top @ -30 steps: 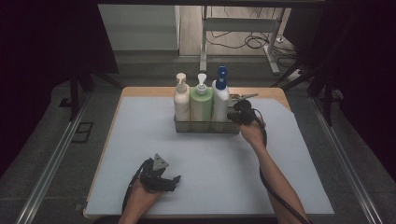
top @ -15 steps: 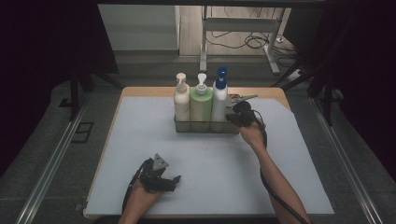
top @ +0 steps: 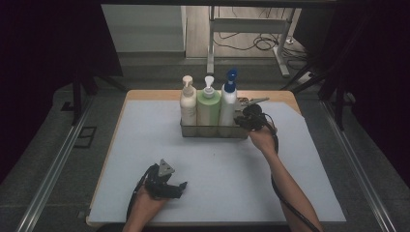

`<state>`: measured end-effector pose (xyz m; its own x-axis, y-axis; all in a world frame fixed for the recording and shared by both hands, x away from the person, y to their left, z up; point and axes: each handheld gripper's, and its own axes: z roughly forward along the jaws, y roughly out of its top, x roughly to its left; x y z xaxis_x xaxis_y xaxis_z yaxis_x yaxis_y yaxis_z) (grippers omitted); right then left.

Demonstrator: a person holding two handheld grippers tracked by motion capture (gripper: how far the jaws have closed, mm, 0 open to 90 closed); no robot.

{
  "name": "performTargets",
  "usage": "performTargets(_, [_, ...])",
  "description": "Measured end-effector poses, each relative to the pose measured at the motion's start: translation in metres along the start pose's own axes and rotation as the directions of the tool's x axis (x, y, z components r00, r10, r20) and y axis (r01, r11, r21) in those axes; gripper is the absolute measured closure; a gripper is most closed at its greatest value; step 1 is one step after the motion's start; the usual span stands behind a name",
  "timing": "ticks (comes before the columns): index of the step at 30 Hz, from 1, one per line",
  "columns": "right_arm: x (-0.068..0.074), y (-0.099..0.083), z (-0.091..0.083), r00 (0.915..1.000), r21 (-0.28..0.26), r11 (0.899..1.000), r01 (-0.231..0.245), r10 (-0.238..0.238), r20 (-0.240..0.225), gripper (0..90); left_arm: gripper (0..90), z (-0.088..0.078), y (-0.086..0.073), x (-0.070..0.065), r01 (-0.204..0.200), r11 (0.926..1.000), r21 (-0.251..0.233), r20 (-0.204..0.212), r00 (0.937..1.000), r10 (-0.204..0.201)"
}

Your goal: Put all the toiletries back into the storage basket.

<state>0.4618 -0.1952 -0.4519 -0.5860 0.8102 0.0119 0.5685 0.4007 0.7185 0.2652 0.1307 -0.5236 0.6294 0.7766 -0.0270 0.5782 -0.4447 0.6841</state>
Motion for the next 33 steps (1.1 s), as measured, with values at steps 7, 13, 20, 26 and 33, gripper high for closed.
performTargets(7, [0.001,0.001,-0.004,0.9999,0.000,1.000,0.011,-0.011,0.011,72.9,12.0,0.000,0.000,0.000,0.000,1.0000,0.000,0.000,1.0000,0.000])
performTargets(13, [0.003,0.002,-0.010,0.9996,-0.004,1.000,0.023,-0.023,0.018,67.6,12.0,0.000,0.000,0.000,0.000,1.0000,0.000,0.000,1.0000,0.000])
performTargets(20, [0.005,0.002,-0.017,0.9989,-0.008,0.999,0.044,-0.043,0.016,58.4,12.0,0.000,0.000,0.000,0.000,1.0000,0.000,0.000,1.0000,0.000])
performTargets(26, [0.006,0.001,-0.025,0.9987,-0.013,0.999,0.050,-0.050,0.005,49.7,12.0,0.000,0.000,0.000,0.000,1.0000,-0.001,0.000,1.0000,0.000])
performTargets(33, [0.010,0.000,-0.035,0.9979,-0.023,0.998,0.063,-0.063,-0.013,39.2,12.0,0.000,0.000,0.000,0.002,1.0000,-0.002,0.001,1.0000,-0.002])
